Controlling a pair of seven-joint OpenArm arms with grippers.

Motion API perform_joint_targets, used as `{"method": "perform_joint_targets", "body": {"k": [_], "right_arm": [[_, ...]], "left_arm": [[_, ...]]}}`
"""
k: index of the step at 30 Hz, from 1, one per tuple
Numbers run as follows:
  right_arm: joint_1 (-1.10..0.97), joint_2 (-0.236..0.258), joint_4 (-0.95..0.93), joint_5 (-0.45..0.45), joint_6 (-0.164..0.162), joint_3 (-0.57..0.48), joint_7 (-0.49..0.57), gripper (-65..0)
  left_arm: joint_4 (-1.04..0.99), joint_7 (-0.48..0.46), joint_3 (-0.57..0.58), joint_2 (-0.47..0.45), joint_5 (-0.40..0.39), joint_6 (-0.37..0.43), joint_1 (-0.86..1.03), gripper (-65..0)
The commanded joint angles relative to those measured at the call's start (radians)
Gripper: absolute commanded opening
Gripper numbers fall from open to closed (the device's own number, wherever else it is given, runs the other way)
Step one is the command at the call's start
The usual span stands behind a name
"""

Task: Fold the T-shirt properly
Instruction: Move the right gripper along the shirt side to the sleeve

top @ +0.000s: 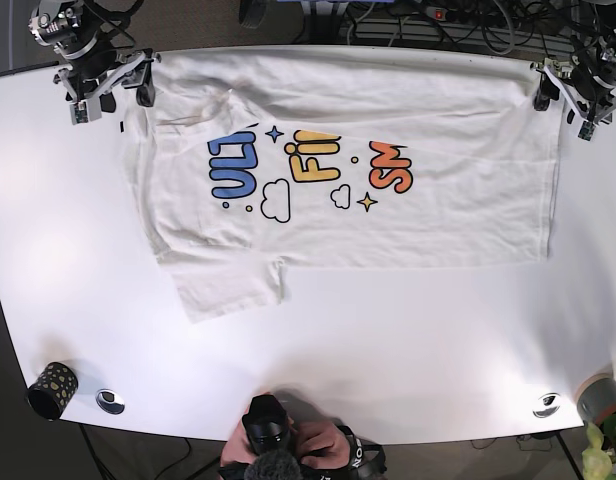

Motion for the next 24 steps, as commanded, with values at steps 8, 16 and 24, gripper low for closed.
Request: {"method": "perform_joint_targets", "body": {"k": [8,16,24], "right_arm": [[-0.01,0.001,0.027,0.064,0.096,-0.084,-0.063,-34.6],[-0.006,0.007,0.021,0.063,0.096,-0.217,-0.067,-48.8],[0.071,0.008,-0.098,0.061,0.096,-0.297,-0.067,-49.0]], "left_arm": [[0.015,0.014,-0.028,-0.013,0.019,-0.008,0.001,-27.1],[0.017,0.014,-0.028,-0.013,0.015,-0.008,0.001,-27.1],[0.025,0.014,-0.03,-0.013,0.015,-0.008,0.001,-27.1]]}}
